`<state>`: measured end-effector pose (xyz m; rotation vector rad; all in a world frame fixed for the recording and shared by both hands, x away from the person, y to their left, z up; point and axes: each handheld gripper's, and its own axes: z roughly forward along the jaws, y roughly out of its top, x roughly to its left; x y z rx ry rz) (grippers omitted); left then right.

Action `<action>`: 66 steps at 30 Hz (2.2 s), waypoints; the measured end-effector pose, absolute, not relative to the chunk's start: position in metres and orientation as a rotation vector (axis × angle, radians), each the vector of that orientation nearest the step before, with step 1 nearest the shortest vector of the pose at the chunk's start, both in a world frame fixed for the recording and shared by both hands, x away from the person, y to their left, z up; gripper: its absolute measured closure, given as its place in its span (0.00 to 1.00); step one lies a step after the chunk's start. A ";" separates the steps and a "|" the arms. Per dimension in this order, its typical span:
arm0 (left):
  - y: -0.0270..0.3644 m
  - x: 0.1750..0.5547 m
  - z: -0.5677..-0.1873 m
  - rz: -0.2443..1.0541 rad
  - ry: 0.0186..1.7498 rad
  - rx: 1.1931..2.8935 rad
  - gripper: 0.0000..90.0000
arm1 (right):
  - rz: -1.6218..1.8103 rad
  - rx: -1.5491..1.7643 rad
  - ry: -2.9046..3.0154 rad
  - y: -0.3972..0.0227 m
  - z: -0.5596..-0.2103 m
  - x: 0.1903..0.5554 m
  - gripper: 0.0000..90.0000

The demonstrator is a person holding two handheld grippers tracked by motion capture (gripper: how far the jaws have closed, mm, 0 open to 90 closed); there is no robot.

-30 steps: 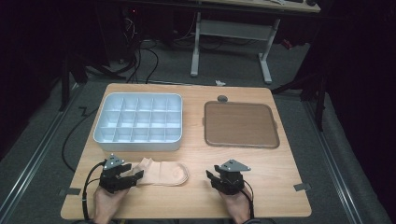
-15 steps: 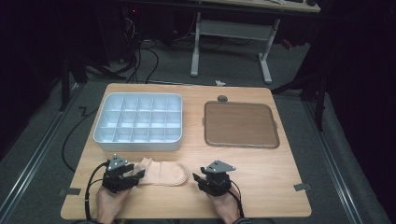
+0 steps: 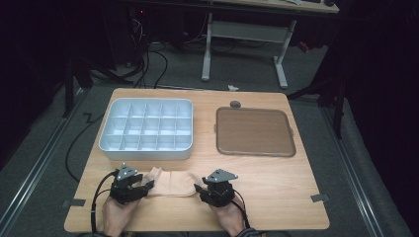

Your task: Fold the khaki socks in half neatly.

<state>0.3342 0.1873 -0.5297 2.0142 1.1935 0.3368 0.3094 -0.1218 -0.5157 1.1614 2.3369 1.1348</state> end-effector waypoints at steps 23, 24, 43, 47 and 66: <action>0.185 0.330 -0.531 0.374 1.140 2.048 0.83 | 1.004 1.140 2.396 -0.111 -0.527 0.316 0.95; 0.185 0.331 -0.530 0.358 1.138 2.050 0.86 | 1.009 1.146 2.395 -0.111 -0.527 0.317 0.95; 0.180 0.330 -0.519 0.276 1.086 2.030 0.90 | 1.057 1.164 2.369 -0.127 -0.519 0.313 0.96; 0.173 0.332 -0.512 0.250 1.066 2.013 0.90 | 1.061 1.167 2.359 -0.134 -0.516 0.311 0.96; 0.149 0.339 -0.504 0.189 1.017 1.989 0.90 | 1.057 1.198 2.279 -0.162 -0.502 0.309 0.96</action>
